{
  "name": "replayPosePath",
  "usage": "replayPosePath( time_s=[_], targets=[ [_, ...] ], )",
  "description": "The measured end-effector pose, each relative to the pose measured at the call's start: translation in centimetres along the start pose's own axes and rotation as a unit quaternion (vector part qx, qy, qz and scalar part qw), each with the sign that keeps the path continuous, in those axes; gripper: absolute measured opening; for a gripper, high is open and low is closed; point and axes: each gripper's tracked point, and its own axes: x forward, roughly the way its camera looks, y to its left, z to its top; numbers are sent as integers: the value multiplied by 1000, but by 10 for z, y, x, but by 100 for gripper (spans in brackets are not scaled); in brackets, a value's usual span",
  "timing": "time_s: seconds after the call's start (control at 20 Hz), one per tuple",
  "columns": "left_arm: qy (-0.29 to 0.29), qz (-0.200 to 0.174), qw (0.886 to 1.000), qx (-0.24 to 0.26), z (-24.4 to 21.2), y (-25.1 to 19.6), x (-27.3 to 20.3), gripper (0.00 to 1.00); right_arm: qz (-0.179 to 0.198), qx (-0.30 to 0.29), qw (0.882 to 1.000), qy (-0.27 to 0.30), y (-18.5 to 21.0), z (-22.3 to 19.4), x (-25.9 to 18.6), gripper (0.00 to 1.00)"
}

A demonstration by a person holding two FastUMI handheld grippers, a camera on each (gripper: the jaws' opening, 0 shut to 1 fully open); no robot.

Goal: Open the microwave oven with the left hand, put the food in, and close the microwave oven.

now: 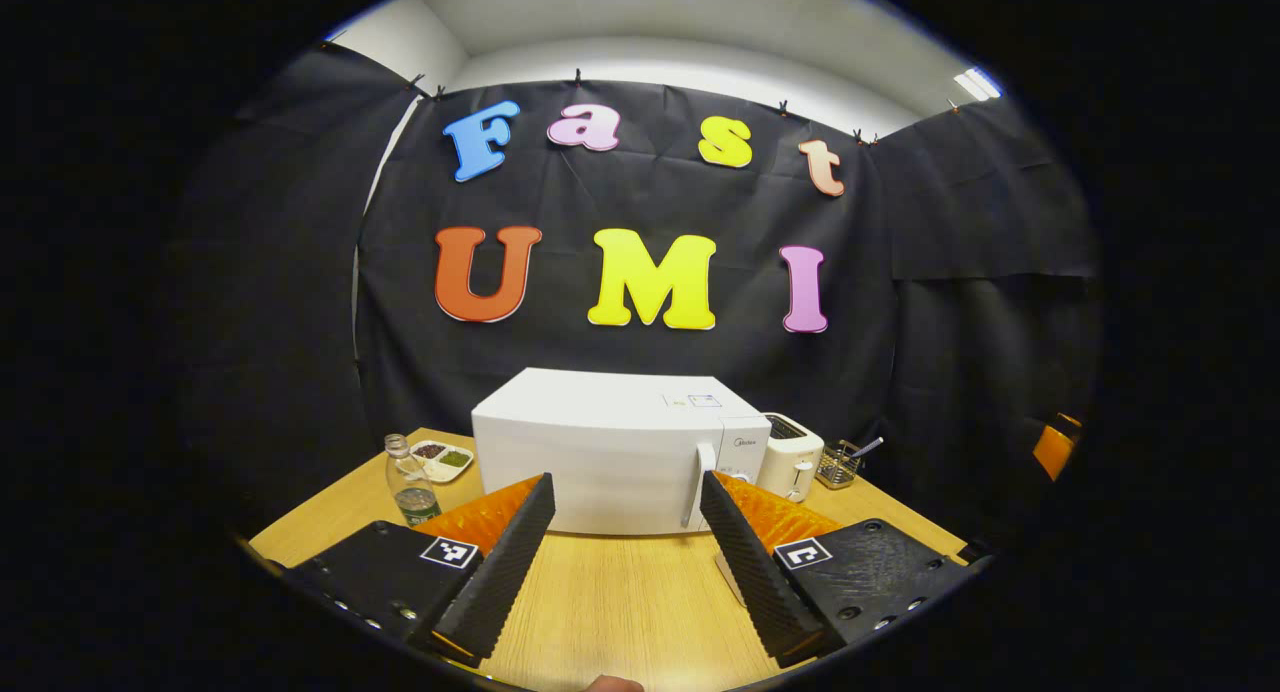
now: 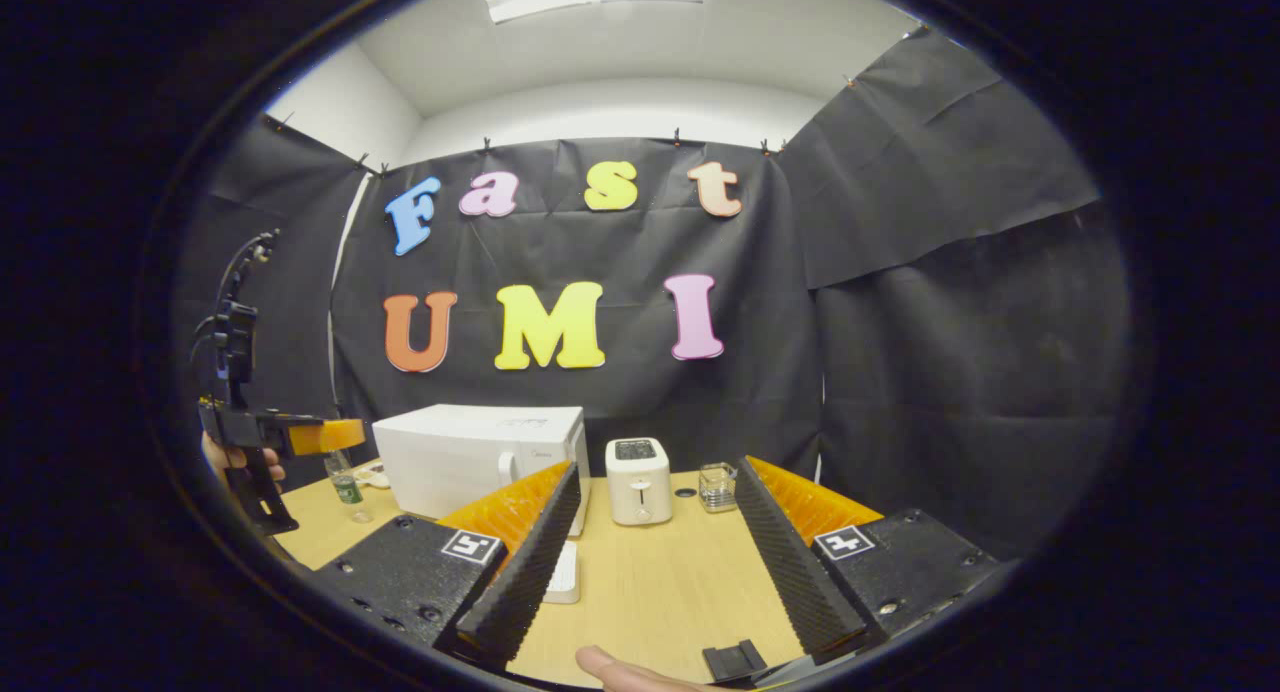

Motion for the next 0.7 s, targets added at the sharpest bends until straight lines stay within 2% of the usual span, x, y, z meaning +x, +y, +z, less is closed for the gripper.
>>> replayPosePath(
  time_s=[0.05, 0.35, 0.5, 0.55, 0.7],
  targets=[
    [-4, 4, 1000, 3, 6, 6, -15, 92, 2, -4, 1000, -3, 4, 4, -3, 99],
    [-21, 18, 999, 21, 20, 32, -87, 92, 11, -7, 1000, -25, 29, 24, -18, 99],
    [-33, 4, 999, 33, 22, 28, -116, 92, 11, -3, 1000, -23, 40, 27, -20, 99],
    [-34, 3, 999, 38, 21, 29, -123, 92, 13, 0, 1000, -21, 45, 28, -21, 87],
    [-48, 21, 997, 51, 24, 46, -138, 92, 22, 16, 999, -19, 55, 28, -21, 87]
  ],
)
